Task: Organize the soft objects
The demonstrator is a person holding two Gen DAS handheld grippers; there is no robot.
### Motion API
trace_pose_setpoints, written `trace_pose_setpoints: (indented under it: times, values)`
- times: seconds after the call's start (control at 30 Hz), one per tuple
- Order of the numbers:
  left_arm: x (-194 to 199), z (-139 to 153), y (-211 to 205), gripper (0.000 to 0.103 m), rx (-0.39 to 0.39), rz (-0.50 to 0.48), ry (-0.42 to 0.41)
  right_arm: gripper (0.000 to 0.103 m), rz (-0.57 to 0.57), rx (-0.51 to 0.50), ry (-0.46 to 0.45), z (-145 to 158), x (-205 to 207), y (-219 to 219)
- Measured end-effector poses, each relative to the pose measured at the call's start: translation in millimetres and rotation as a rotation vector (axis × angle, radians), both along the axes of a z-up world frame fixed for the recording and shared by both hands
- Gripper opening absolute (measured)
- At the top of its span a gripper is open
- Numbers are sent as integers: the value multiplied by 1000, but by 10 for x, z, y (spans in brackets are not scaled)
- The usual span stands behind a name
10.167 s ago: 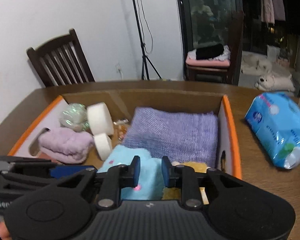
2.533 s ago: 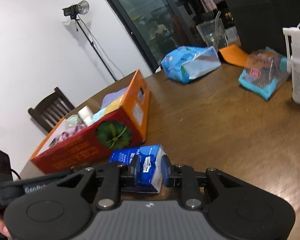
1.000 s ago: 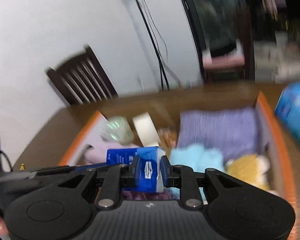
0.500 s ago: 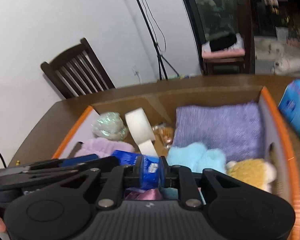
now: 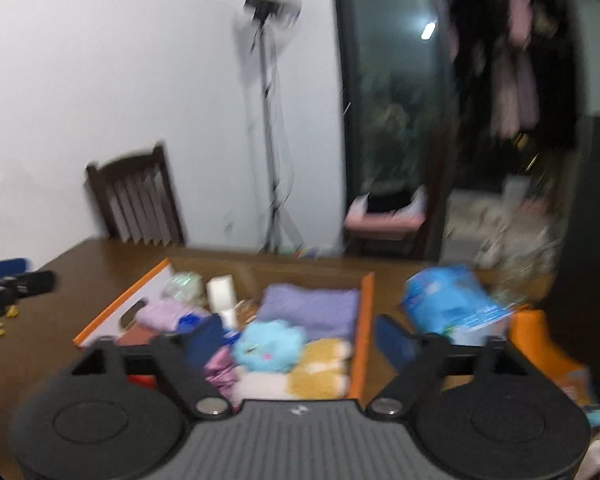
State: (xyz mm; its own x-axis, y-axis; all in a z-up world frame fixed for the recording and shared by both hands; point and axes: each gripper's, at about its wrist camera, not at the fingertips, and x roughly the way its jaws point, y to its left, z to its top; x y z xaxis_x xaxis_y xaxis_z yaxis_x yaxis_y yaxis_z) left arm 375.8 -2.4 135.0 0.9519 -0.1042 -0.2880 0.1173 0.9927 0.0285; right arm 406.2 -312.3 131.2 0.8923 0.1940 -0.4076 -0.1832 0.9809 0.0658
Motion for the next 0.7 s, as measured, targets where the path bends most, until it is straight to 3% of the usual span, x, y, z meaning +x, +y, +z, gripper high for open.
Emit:
trace_pose_setpoints:
  times: [0.13,0.43,0.7]
  values:
    - [-288,15,-82,95,3,-5,-57,92,-44,26,-89,-48,-340,-108]
    - [-887,-33,-130,98,-24,6,-80,92,-62,80,-126,-128,-929,-131]
    - [-1954,-339,-59,103,-30,4,-91,92,-38,51,-183,-423,-2010,13]
